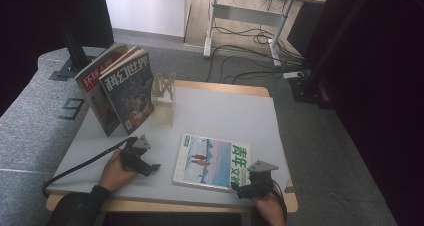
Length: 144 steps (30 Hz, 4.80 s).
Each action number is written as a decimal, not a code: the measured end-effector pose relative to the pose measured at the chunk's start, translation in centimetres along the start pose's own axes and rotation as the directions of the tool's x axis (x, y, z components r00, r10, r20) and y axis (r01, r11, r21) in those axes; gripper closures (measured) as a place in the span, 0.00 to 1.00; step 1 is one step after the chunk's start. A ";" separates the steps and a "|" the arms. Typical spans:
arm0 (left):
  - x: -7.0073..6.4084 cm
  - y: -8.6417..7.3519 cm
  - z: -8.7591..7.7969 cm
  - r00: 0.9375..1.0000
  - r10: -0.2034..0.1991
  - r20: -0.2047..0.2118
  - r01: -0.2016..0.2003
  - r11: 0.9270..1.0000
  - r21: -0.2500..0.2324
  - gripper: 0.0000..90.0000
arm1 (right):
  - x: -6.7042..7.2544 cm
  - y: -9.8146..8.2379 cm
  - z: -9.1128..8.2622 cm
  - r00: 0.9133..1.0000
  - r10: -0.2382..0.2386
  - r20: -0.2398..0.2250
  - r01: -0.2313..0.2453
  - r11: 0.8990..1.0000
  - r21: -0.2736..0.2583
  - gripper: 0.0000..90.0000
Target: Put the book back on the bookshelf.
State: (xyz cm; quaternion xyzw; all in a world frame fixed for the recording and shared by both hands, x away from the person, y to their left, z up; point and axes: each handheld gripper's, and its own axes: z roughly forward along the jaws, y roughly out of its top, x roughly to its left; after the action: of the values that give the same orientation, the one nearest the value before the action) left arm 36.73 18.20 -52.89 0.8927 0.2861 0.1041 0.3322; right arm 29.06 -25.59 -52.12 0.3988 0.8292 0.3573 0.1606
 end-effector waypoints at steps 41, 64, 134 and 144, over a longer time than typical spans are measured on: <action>0.0 0.0 0.0 1.000 0.000 0.000 0.000 1.000 0.000 0.00 | -2.4 -1.2 -0.2 0.995 0.039 0.091 -0.040 0.999 0.017 0.00; 0.0 0.1 0.0 1.000 -0.002 0.001 0.002 1.000 0.003 0.00 | -7.0 1.1 2.0 0.986 0.093 0.141 -0.096 0.995 0.015 0.00; 1.6 9.4 6.4 0.983 -0.015 0.185 0.020 1.000 -0.021 0.16 | -9.0 6.3 6.7 0.990 0.142 -0.014 -0.142 0.990 -0.016 0.11; 1.3 9.6 6.7 0.974 -0.027 0.223 0.029 1.000 -0.007 0.17 | -9.4 6.3 7.1 0.980 0.195 -0.048 -0.196 0.981 -0.008 0.10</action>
State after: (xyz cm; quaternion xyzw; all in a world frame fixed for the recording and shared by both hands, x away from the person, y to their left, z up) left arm 44.61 9.47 -51.70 0.8929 0.2590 -0.0001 0.3682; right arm 42.34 -26.96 -52.68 0.4690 0.7872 0.3856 0.1077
